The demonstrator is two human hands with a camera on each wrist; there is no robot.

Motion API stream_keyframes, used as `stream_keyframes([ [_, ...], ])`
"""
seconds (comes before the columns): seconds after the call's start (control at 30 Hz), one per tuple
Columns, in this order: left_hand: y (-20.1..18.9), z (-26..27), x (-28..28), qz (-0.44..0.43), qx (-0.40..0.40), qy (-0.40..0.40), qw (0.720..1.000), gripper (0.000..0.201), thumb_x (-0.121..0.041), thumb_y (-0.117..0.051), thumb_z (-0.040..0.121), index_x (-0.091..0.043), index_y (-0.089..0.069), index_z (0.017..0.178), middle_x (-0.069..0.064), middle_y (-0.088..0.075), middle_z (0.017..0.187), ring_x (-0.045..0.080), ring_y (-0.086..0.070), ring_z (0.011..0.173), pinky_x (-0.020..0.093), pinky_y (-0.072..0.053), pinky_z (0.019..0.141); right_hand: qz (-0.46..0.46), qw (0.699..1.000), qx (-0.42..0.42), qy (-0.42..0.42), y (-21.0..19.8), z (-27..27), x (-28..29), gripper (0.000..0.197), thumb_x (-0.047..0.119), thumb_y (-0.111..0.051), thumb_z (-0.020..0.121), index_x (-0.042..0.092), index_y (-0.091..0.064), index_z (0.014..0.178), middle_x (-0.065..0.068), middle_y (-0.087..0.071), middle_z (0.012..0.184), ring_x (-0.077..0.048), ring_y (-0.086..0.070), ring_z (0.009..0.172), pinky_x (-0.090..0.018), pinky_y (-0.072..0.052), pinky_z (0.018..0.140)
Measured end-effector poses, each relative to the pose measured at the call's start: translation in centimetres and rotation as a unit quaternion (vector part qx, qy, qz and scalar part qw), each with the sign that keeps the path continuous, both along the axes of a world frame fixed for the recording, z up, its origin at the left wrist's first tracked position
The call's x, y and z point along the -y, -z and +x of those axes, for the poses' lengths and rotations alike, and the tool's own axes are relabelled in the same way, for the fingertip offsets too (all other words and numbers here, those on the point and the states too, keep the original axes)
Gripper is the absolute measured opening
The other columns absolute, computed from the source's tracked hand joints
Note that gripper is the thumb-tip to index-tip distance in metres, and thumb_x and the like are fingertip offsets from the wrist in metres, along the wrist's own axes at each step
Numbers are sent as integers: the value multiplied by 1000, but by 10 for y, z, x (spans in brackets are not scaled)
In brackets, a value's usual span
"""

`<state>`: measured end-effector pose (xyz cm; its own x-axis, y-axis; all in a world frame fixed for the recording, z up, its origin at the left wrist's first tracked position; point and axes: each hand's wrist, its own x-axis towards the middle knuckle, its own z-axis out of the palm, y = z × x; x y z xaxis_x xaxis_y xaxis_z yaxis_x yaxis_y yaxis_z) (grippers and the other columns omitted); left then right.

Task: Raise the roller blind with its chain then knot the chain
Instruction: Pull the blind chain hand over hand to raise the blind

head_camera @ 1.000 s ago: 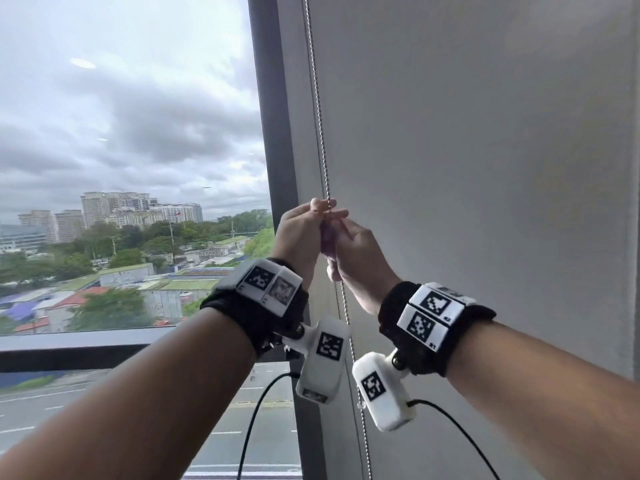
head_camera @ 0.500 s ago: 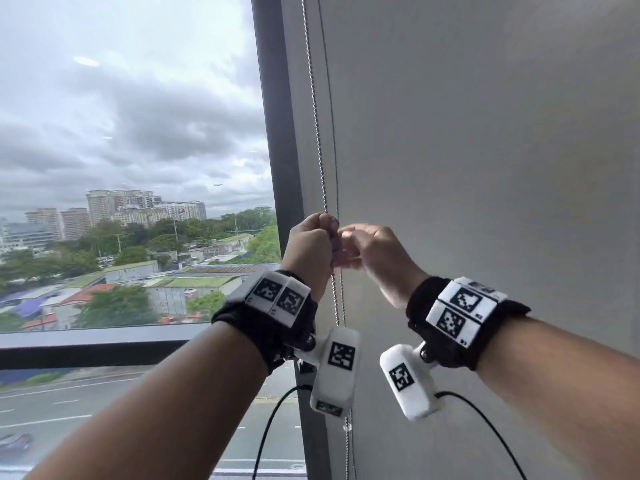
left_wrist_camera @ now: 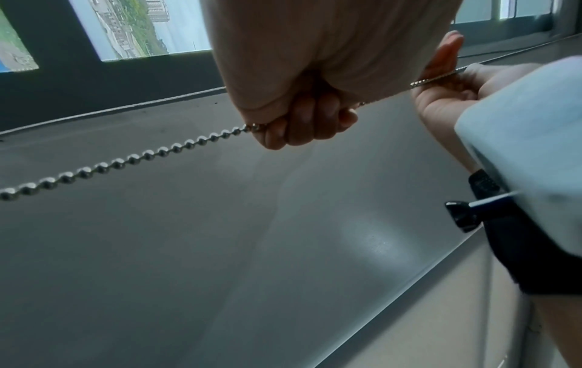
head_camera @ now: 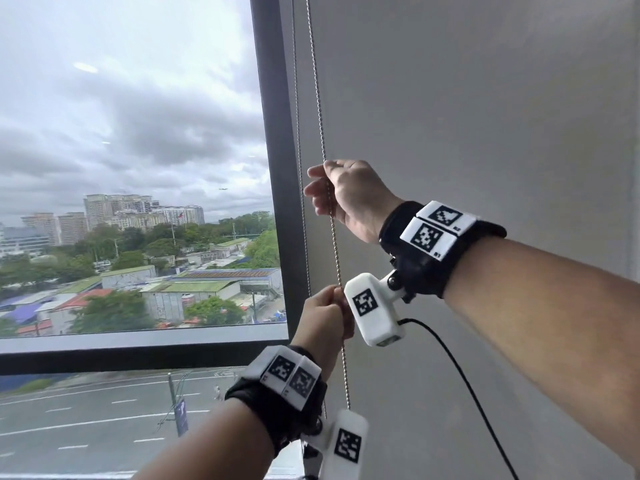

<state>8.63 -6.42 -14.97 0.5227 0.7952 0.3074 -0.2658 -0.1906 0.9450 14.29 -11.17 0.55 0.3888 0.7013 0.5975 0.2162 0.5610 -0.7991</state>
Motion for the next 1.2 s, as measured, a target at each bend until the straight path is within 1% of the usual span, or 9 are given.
stream_keyframes([
  [0.17,8,-11,5,-1,-33,33,999,22,5,-40,92,8,-55,75,12,-49,62,15,-44,47,20,-36,46,-4,999,22,28,26,0,-3,33,10,-28,103,16,-51,80,-2,-54,65,-8,-43,47,-23,-37,52],
  [0.23,-5,-15,6,-10,-12,53,998,29,-6,-40,97,0,-63,81,10,-64,66,19,-58,56,26,-49,58,4,999,17,30,29,0,-3,34,10,-29,103,17,-50,78,-1,-52,63,-8,-43,49,-21,-36,50],
  [0.3,-25,-19,5,3,31,44,999,28,-10,-37,98,6,-60,102,20,-67,86,30,-64,78,37,-52,76,12,999,14,34,31,-1,-3,34,11,-30,103,17,-50,76,1,-51,61,-7,-42,47,-20,-35,47],
  [0.37,-49,-22,3,29,73,16,997,28,-10,-36,98,6,-59,101,18,-67,88,30,-64,83,37,-51,83,14,999,16,37,37,-2,-3,34,11,-30,103,16,-49,75,0,-49,60,-8,-41,47,-20,-34,45],
  [0.53,-106,-28,9,79,120,19,990,26,-9,-38,98,6,-57,89,18,-54,79,24,-51,62,27,-47,53,14,1000,14,15,63,2,-2,37,13,-35,104,16,-52,71,1,-44,59,-10,-36,50,-26,-32,51],
  [0.63,-124,-24,14,93,118,21,988,22,-12,-42,98,4,-57,95,28,-61,97,34,-59,83,35,-50,67,16,999,29,-3,75,1,2,35,11,-37,100,16,-50,68,2,-41,54,-10,-30,46,-23,-25,46],
  [0.73,-133,-17,18,77,121,24,989,20,-15,-47,97,0,-58,88,25,-64,90,35,-62,85,40,-50,74,5,1000,25,-9,84,0,8,36,15,-37,104,14,-48,70,4,-44,54,-6,-34,44,-21,-27,47],
  [1.0,-123,-10,15,63,100,-17,993,23,-14,-48,96,-2,-62,82,13,-66,71,23,-64,62,27,-50,59,-47,997,45,29,128,2,11,35,2,-30,101,12,-47,71,0,-47,62,-6,-41,50,-18,-35,53],
  [1.2,-88,-7,13,62,80,-65,993,30,-9,-46,96,1,-61,72,3,-61,45,14,-58,40,24,-47,46,-123,991,13,-47,154,8,15,32,8,-33,103,6,-57,83,-3,-63,63,-12,-59,57,-18,-47,57],
])
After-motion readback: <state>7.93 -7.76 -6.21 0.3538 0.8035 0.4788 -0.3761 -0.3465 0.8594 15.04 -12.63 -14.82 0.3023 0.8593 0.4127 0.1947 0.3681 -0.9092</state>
